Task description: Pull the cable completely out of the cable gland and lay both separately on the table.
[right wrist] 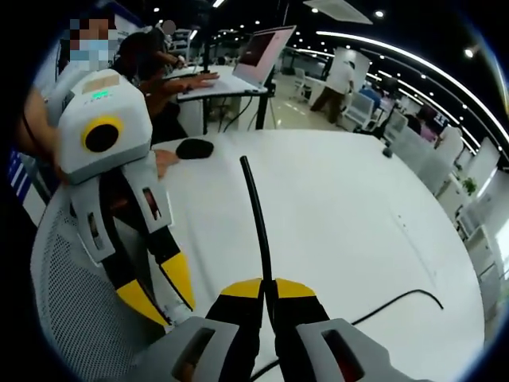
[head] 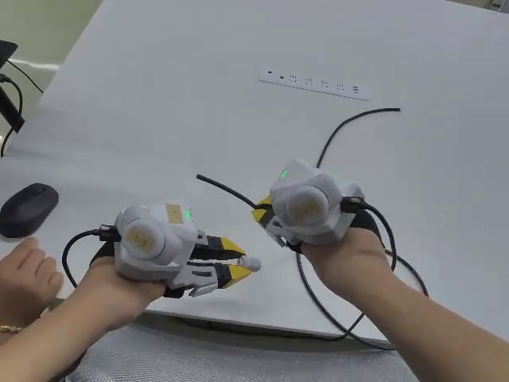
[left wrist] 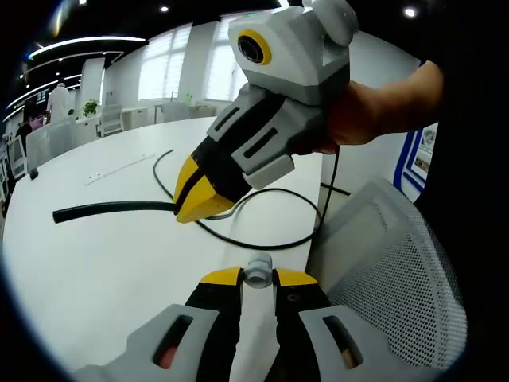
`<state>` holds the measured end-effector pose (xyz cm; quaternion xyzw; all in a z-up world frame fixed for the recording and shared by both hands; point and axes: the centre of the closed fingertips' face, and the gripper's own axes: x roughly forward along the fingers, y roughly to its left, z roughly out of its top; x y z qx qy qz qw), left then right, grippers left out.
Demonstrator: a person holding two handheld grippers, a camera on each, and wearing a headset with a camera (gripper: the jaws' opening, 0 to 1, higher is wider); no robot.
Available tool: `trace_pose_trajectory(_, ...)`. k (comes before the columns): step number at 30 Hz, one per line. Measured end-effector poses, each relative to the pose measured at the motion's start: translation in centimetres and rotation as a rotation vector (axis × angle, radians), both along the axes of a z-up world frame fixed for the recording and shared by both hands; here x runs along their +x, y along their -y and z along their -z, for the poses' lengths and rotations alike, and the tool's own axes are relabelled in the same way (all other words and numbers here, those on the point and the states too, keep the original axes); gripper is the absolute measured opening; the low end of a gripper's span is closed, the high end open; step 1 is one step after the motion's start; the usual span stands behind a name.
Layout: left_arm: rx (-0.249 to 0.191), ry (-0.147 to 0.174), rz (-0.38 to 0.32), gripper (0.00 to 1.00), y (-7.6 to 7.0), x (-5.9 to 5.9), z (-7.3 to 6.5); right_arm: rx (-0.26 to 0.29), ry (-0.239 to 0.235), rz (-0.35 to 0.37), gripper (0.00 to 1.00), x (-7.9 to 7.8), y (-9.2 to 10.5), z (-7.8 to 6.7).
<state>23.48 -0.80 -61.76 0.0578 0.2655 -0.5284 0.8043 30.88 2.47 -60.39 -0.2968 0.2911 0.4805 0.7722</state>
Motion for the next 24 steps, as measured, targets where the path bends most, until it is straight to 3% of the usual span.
trace_pose_trajectory(8,-0.004,-0.028,-0.013,0.15,-0.7,0.3,2.0,-0.023,-0.004,-0.101,0.00,-0.3,-3.9,1.2)
trace_pose_trajectory(15,0.000,-0.023,-0.015,0.15,-1.1,0.7,3.4,-0.062,0.000,-0.192,0.00,-0.1,-6.8,2.8)
trace_pose_trajectory(18,-0.028,-0.019,-0.015,0.15,-0.9,0.9,3.6,-0.052,-0.034,-0.206,0.00,-0.3,-7.6,4.0)
trace_pose_trajectory(24,-0.012,-0.010,0.010,0.15,-0.6,1.0,4.9,-0.062,-0.077,-0.216,0.00,-0.2,-8.1,6.4)
